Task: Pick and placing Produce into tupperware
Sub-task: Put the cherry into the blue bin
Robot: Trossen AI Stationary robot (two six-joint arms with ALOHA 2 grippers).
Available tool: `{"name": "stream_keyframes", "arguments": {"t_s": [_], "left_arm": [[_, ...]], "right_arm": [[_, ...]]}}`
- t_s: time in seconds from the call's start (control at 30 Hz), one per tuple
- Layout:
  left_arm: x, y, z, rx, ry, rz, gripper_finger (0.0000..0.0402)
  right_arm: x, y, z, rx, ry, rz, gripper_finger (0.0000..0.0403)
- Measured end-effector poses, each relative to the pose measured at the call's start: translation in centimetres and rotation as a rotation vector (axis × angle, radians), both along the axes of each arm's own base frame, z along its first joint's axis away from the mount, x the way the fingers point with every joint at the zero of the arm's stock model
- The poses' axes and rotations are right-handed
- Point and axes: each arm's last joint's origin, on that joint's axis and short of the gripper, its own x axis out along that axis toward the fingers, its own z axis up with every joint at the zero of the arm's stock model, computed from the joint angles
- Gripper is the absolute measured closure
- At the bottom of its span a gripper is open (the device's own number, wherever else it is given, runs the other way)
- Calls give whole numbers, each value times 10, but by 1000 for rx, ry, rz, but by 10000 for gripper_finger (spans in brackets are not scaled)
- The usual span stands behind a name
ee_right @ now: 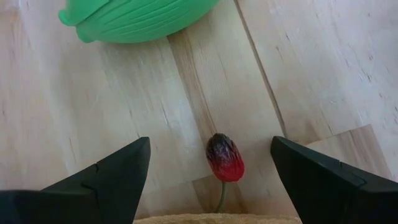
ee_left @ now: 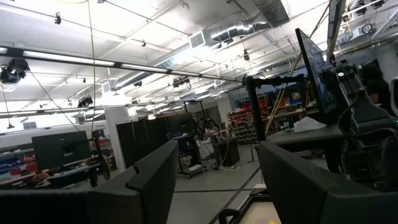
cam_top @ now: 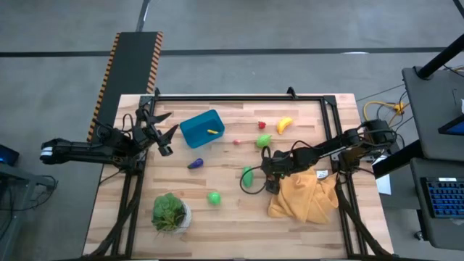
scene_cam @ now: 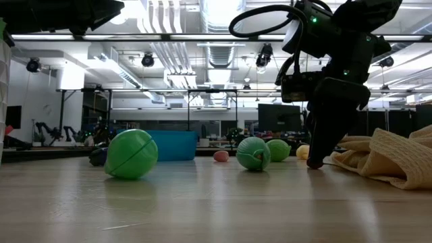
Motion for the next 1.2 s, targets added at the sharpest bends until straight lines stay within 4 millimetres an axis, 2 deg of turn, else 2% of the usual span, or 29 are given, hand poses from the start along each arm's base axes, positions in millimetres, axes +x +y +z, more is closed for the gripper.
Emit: {"name": "stream_keyframes", "arguments": {"t_s": [0.93, 1.03, 1.2], "left_arm": [[0, 0, 0, 0, 0, 0, 192], [0, 0, 0, 0, 0, 0, 192], [0, 0, 0, 0, 0, 0, 192]], "right_arm": [[-1, 2, -1, -7, 12, 21, 80], [-2, 2, -1, -9, 14, 21, 107], [-2, 2, -1, -20, 17, 25, 184]]}}
